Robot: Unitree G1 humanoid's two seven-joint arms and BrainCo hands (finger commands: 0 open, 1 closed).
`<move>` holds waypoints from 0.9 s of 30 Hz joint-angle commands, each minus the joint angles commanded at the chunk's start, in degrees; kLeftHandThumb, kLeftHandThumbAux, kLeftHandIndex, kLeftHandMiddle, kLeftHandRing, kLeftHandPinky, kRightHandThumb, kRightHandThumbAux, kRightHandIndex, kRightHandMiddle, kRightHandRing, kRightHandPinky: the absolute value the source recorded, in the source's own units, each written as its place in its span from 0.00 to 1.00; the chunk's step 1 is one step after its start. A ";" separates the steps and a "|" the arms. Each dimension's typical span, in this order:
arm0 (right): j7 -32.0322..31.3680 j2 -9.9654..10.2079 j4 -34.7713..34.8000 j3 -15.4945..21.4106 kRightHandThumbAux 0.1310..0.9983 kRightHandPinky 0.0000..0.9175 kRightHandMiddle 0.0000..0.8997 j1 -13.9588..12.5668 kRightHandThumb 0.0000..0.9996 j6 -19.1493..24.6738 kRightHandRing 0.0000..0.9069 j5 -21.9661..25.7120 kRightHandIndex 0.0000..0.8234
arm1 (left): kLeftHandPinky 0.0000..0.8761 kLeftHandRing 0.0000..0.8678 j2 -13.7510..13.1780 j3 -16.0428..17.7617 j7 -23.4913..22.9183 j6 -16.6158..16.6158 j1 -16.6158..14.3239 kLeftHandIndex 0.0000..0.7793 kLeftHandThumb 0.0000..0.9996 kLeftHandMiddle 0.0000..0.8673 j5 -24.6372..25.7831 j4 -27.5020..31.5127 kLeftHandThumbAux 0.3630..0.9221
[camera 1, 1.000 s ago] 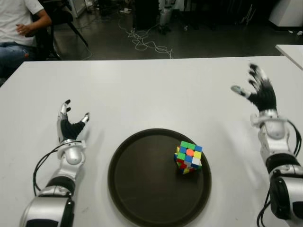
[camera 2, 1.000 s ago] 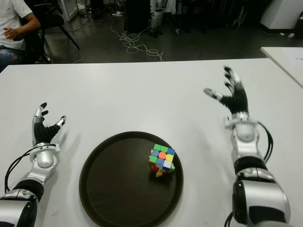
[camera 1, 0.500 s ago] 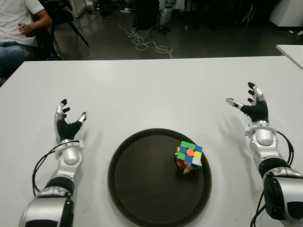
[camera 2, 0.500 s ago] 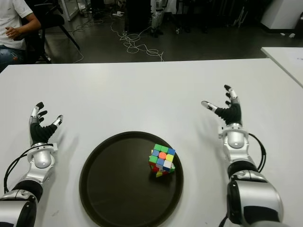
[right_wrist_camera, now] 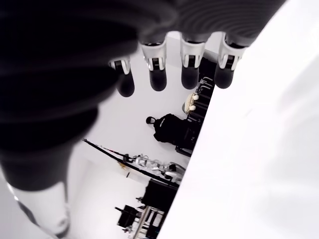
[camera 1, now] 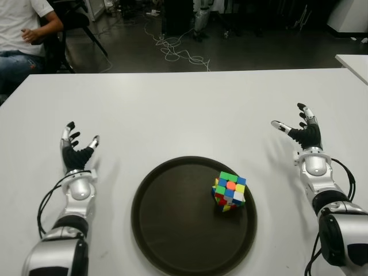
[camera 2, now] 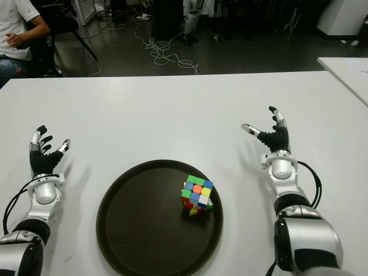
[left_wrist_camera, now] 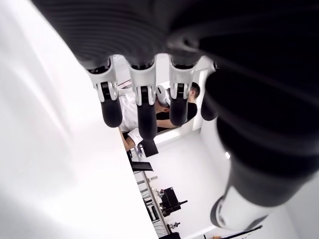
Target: Pick up the Rubik's Cube and put it in the plate
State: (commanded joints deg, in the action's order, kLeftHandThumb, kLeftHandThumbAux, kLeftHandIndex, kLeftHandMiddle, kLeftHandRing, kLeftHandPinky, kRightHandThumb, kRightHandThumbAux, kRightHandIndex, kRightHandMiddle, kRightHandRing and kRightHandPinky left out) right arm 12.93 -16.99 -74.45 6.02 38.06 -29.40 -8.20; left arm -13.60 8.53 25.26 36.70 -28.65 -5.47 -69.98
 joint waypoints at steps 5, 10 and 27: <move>0.21 -0.17 -0.18 -0.42 0.63 0.03 0.04 0.18 0.00 0.55 0.03 -0.62 0.06 | 0.21 0.19 -0.04 -0.61 0.48 -0.27 -0.11 0.16 0.00 0.16 -0.82 0.02 0.74; -0.02 -0.30 -0.30 -0.61 0.63 0.04 0.05 0.40 0.00 1.25 0.04 -0.85 0.06 | 0.18 0.19 -0.13 -1.32 1.24 -0.64 -0.22 0.19 0.00 0.18 -1.62 -0.01 0.79; -1.78 -0.32 -0.59 0.35 0.66 0.04 0.07 1.18 0.00 4.23 0.05 0.14 0.07 | 0.13 0.17 -0.68 -4.08 5.53 -1.66 -0.39 0.18 0.00 0.18 -5.80 -0.29 0.73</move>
State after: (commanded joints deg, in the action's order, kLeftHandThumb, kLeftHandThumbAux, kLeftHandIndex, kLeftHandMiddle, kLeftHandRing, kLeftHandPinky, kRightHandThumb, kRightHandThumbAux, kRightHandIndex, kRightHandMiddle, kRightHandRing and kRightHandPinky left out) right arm 11.15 -17.31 -75.04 6.37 39.24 -25.17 -8.06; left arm -14.28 4.45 30.79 35.04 -29.04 -11.28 -70.27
